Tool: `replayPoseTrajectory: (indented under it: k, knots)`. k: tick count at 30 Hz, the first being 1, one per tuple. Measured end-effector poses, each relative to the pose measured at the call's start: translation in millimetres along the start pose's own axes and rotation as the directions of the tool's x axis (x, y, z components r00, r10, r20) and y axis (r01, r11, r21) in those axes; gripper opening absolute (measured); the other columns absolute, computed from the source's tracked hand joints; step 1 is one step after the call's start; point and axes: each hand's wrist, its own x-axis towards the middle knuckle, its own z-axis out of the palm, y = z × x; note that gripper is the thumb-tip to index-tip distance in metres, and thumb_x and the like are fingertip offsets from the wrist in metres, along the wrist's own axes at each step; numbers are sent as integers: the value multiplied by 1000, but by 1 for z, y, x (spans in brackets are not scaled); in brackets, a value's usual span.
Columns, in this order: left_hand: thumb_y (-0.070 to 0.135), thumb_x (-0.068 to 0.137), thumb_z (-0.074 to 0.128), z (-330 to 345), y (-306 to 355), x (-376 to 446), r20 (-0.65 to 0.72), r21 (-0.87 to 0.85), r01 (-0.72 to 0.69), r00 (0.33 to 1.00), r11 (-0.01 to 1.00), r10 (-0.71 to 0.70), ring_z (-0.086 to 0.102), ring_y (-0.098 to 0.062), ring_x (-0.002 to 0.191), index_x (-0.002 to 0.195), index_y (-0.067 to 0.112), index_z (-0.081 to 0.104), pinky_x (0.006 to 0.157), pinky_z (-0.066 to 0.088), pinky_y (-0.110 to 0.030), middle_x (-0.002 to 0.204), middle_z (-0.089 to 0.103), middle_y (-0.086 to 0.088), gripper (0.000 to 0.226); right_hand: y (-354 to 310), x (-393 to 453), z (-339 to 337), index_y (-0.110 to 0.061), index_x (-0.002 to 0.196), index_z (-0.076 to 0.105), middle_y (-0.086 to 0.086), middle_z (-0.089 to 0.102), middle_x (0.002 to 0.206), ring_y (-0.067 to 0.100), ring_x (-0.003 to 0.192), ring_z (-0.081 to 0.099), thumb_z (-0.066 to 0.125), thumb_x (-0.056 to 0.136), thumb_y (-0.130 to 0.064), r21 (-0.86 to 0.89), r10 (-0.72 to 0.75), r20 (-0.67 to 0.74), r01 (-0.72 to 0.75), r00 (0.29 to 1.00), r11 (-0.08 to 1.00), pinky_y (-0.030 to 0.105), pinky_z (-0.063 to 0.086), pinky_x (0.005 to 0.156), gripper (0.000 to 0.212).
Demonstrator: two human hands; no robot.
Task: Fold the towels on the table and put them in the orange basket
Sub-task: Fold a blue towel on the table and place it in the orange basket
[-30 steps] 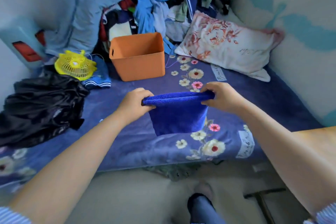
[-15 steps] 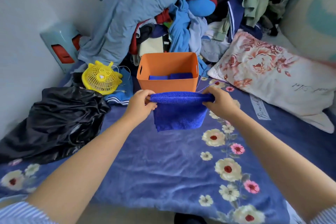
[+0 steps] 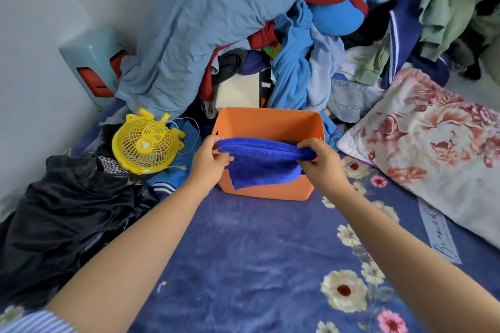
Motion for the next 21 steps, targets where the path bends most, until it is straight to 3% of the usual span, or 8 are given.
replayPoseTrajectory:
  k: [4,7,10,12,15,19,21]
  knots:
    - [-2,92,46,6,-14,75,-53,-1,4,999,1000,-4,61,-18,83,114,0,52,67,51,-14,96,58,-4,23,11,65,29,7,97,61,21,63,99,26,92,54,49,73,19,2,4,-55,-4,998,1000,10,29,70,30]
    - [0,91,46,12,-35,126,-53,69,33,998,997,-29,60,-18,86,111,3,56,76,51,-28,99,62,-9,23,30,113,59,4,102,60,18,63,105,27,98,55,51,77,14,21,85,-47,-84,995,996,9,30,72,28]
    - [8,91,49,20,-66,166,-92,271,44,996,962,-20,53,-19,86,110,1,58,65,33,-20,101,63,-15,22,55,148,93,1,105,58,16,62,109,28,102,54,52,80,10,22,171,14,-171,985,985,10,29,71,27]
    - [10,93,46,30,-95,190,-91,359,105,993,928,-77,55,-29,94,109,-4,54,61,27,-23,107,60,-21,22,78,168,121,-1,106,57,15,62,107,24,96,53,51,81,8,-1,239,89,-240,967,971,12,29,67,27]
    - [14,96,39,50,-139,219,-99,492,201,980,847,-175,51,-36,109,111,-5,47,76,32,-30,117,54,-23,25,114,194,166,-5,106,56,12,61,95,22,81,52,51,83,3,-58,367,187,-363,911,930,22,35,64,25]
    - [12,96,38,79,-182,244,-149,598,282,959,750,-241,51,-34,115,119,-3,45,92,38,-35,125,51,-19,29,152,222,205,-10,113,55,8,54,90,22,74,50,50,83,0,-128,506,290,-492,812,861,27,40,58,33]
    - [9,95,37,92,-198,255,-153,629,324,943,707,-296,48,-33,120,126,-3,41,100,37,-37,131,48,-18,34,168,233,220,-10,116,53,11,55,94,23,77,52,51,82,1,-132,552,305,-540,776,831,37,49,67,36]
